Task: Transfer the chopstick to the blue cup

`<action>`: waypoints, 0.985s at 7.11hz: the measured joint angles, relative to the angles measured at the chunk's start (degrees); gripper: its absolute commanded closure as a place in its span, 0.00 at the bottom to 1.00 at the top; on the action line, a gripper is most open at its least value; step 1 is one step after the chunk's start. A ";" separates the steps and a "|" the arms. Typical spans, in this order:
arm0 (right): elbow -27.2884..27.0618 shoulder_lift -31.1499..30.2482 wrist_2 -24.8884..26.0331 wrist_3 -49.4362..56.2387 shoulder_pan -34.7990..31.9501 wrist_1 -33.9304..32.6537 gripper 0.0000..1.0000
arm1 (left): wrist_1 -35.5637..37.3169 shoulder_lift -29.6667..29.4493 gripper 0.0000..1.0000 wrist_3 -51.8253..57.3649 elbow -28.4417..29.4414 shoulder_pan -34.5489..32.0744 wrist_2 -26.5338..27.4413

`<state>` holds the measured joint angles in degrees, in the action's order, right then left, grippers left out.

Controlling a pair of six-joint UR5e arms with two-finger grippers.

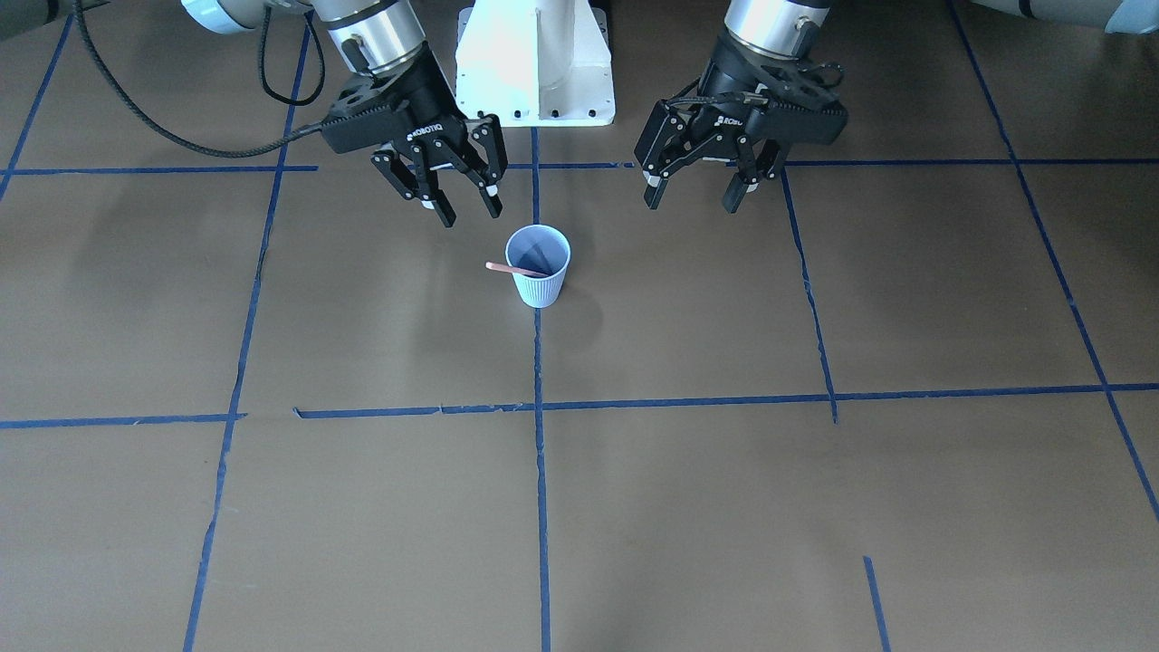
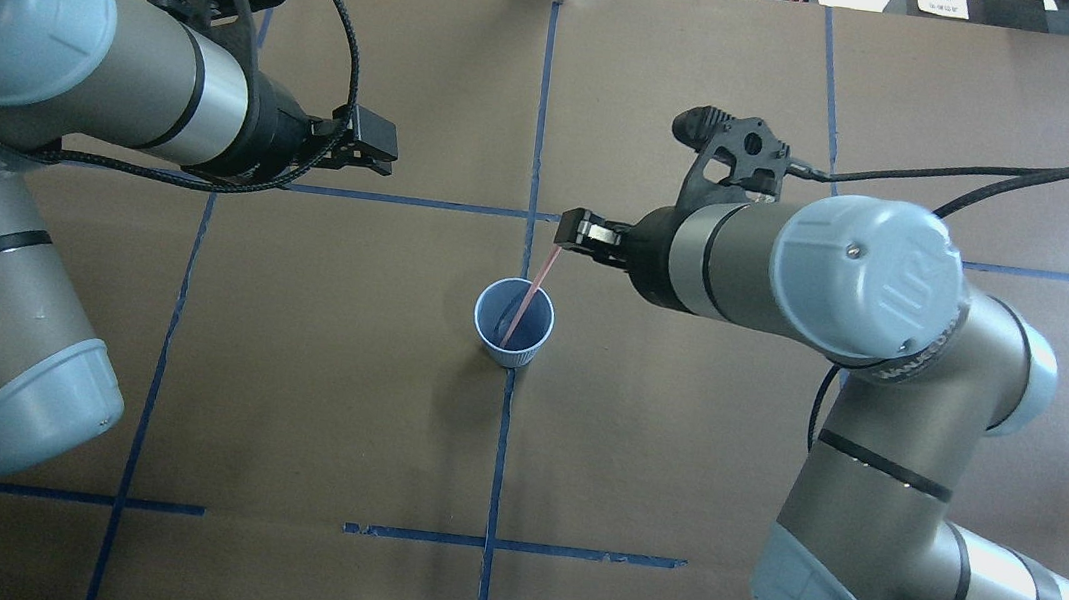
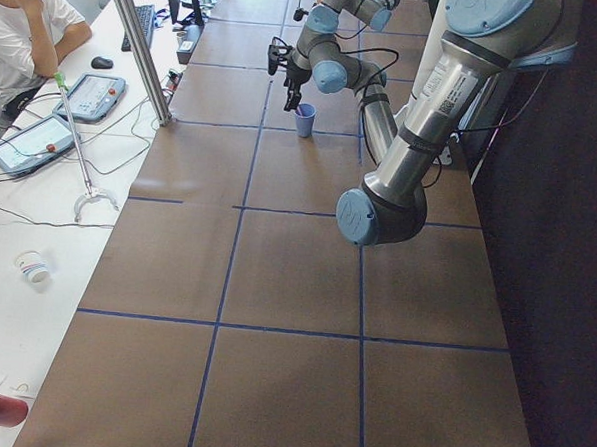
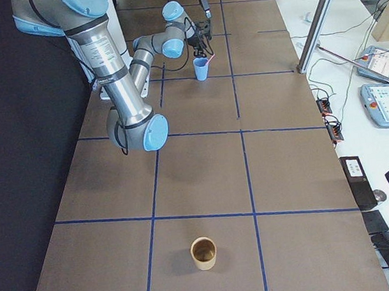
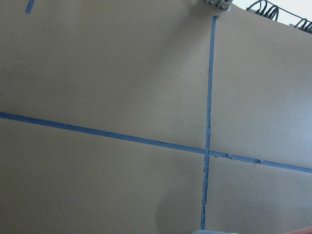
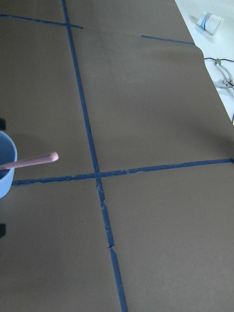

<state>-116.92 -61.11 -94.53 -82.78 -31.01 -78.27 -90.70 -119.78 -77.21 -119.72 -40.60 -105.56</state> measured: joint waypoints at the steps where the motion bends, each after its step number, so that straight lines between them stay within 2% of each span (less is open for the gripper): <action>1: -1.72 -1.72 -4.08 0.30 -3.64 -1.35 0.00 | 0.02 1.09 0.00 1.07 -0.30 -0.33 -0.18; 3: -2.94 -7.63 -18.16 8.57 -16.04 -2.79 0.00 | 0.76 4.70 0.00 8.05 -0.89 -2.45 -1.63; 4: -2.85 -11.77 -23.81 17.01 -22.15 -2.95 0.00 | 0.97 8.30 0.00 14.35 -1.59 -6.16 -5.08; 6: -1.29 -20.65 -32.61 36.22 -33.89 -3.08 0.00 | 2.68 16.00 0.00 35.46 -1.86 -18.17 -15.32; 7: 0.39 -25.44 -35.91 47.16 -39.78 -3.13 0.00 | 5.27 18.67 0.00 47.28 -1.33 -23.92 -18.54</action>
<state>-116.54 -86.55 -130.44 -35.62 -70.79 -81.40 -85.44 -101.12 -29.93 -121.05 -64.52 -124.10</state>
